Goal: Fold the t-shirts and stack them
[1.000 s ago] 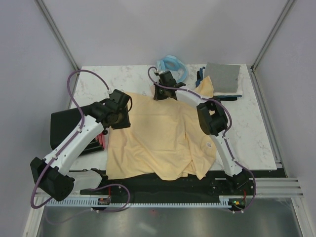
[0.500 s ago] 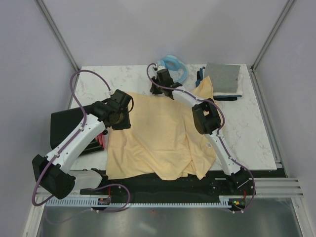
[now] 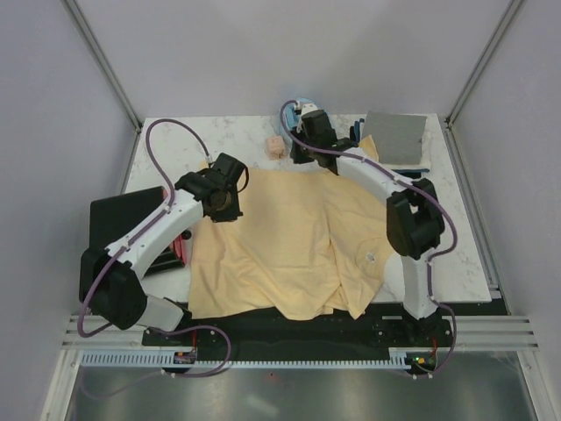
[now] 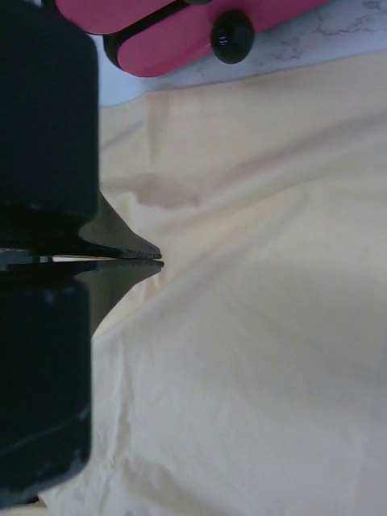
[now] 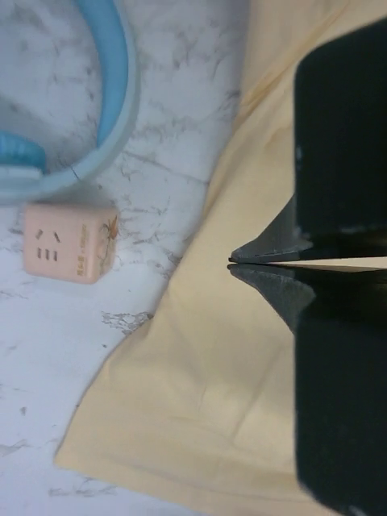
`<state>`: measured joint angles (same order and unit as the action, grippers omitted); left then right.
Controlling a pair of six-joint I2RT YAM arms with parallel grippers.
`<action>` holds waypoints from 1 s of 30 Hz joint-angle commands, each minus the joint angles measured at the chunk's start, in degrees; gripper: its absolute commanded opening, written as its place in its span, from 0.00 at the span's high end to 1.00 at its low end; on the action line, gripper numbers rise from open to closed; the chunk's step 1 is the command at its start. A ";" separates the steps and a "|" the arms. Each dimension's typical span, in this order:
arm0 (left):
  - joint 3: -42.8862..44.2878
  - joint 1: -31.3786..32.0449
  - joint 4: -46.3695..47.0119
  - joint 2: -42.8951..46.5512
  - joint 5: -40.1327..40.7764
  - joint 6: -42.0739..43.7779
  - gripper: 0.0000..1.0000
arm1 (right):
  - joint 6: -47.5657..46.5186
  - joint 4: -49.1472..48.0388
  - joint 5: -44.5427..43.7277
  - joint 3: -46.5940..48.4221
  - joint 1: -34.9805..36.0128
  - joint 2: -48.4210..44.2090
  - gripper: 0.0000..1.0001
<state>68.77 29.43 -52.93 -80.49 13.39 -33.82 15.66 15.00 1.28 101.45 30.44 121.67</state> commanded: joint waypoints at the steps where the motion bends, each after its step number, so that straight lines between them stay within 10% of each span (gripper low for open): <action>1: 4.87 -2.18 9.94 -6.67 0.77 0.07 0.98 | -1.77 8.10 -5.67 -9.14 -5.38 -12.23 1.00; 17: 27.19 -10.18 15.66 -33.15 -1.26 7.98 0.98 | -5.56 10.31 -15.69 -17.24 -11.01 -8.29 1.00; 30: 26.06 -11.32 15.31 -39.92 -8.64 7.46 0.98 | -5.55 13.38 -17.54 -27.53 -14.08 -12.51 1.00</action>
<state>94.15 18.33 -38.59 -118.06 7.38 -27.31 10.22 27.81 -14.46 74.43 17.52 111.20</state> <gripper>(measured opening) 0.025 0.007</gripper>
